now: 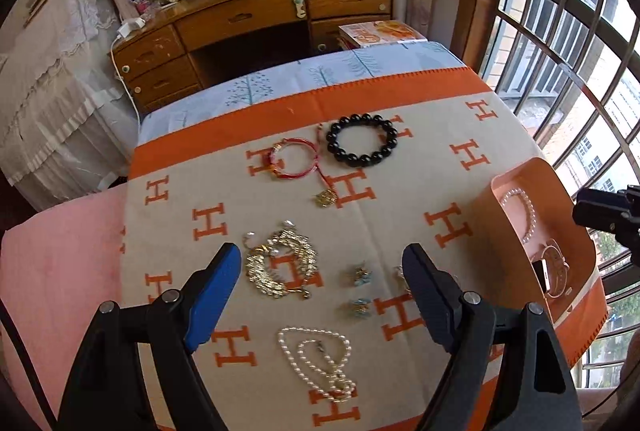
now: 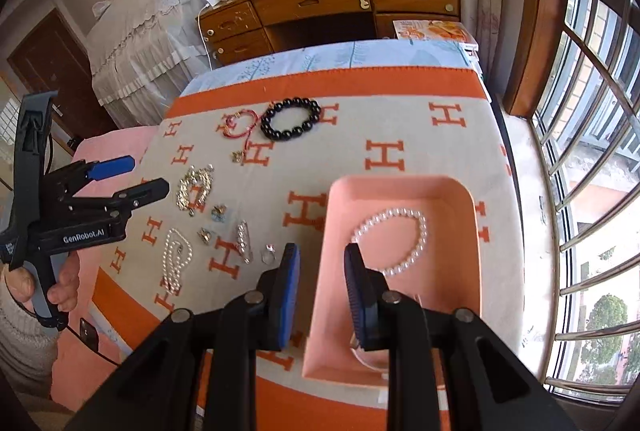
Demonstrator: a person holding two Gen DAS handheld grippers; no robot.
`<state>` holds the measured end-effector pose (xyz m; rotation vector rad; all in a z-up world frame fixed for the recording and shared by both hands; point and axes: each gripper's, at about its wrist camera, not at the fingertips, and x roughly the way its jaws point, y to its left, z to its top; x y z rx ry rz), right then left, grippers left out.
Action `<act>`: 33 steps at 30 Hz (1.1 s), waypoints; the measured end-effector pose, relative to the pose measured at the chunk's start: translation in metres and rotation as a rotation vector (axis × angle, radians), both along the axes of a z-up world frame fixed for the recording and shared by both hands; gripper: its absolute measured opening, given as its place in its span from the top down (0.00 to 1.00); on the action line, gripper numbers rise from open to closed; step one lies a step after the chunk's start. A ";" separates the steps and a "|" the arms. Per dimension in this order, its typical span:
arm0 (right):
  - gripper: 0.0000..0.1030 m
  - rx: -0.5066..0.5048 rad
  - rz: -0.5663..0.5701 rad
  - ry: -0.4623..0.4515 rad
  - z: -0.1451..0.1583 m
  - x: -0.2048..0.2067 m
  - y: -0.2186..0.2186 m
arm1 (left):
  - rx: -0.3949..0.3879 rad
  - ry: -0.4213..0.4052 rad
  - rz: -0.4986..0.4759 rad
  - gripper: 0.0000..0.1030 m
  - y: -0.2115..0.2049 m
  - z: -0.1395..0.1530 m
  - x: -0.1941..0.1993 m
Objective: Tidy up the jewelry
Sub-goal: 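Grasp the red string bracelet with the left tool while the right tool grasps the black bead bracelet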
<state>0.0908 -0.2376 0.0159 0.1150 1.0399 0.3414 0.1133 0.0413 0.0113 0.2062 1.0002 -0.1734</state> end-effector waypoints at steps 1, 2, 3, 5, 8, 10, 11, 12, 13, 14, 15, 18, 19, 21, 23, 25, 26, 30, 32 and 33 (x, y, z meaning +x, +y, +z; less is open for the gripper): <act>0.70 0.004 -0.003 0.000 0.007 0.008 0.002 | 0.004 -0.010 0.008 0.21 0.006 0.006 0.003; 0.67 0.004 -0.008 -0.002 0.013 0.017 0.005 | 0.006 -0.019 0.014 0.21 0.012 0.012 0.006; 0.65 0.001 -0.006 -0.006 0.019 0.025 0.008 | 0.010 -0.029 0.026 0.21 0.017 0.017 0.009; 0.64 -0.006 -0.008 -0.006 0.031 0.044 0.014 | 0.018 -0.042 0.049 0.20 0.028 0.027 0.017; 0.64 -0.006 -0.015 0.011 0.044 0.074 0.022 | 0.030 -0.052 0.070 0.15 0.041 0.038 0.033; 0.64 -0.019 -0.032 0.019 0.049 0.094 0.028 | 0.045 -0.069 0.099 0.11 0.048 0.043 0.045; 0.64 -0.029 -0.036 0.021 0.050 0.105 0.032 | 0.048 -0.069 0.104 0.10 0.051 0.043 0.053; 0.64 -0.039 -0.037 0.029 0.049 0.115 0.036 | 0.050 -0.067 0.109 0.10 0.054 0.043 0.060; 0.64 -0.045 -0.040 0.042 0.047 0.125 0.040 | 0.053 -0.062 0.113 0.10 0.056 0.041 0.067; 0.64 -0.050 -0.045 0.055 0.043 0.135 0.044 | 0.056 -0.056 0.120 0.10 0.057 0.037 0.075; 0.64 -0.062 -0.049 0.064 0.037 0.144 0.048 | 0.056 -0.050 0.130 0.10 0.059 0.033 0.083; 0.64 -0.094 -0.039 0.113 0.011 0.170 0.061 | 0.044 -0.013 0.143 0.10 0.062 0.010 0.109; 0.64 -0.107 -0.037 0.132 0.001 0.178 0.065 | 0.041 0.003 0.149 0.10 0.062 0.001 0.118; 0.64 -0.123 -0.035 0.173 -0.021 0.193 0.071 | 0.036 0.036 0.156 0.10 0.061 -0.021 0.135; 0.64 -0.126 -0.034 0.214 -0.043 0.204 0.076 | 0.040 0.067 0.164 0.10 0.061 -0.044 0.149; 0.64 -0.142 -0.036 0.244 -0.062 0.213 0.079 | 0.039 0.103 0.184 0.10 0.061 -0.065 0.162; 0.64 -0.151 -0.036 0.254 -0.071 0.217 0.081 | 0.026 0.122 0.195 0.10 0.062 -0.074 0.167; 0.64 -0.176 -0.034 0.276 -0.095 0.228 0.087 | -0.017 0.166 0.223 0.10 0.061 -0.102 0.182; 0.64 -0.186 -0.033 0.284 -0.104 0.233 0.090 | -0.011 0.176 0.230 0.10 0.058 -0.112 0.187; 0.64 -0.197 -0.028 0.282 -0.109 0.235 0.093 | -0.008 0.182 0.235 0.10 0.056 -0.117 0.189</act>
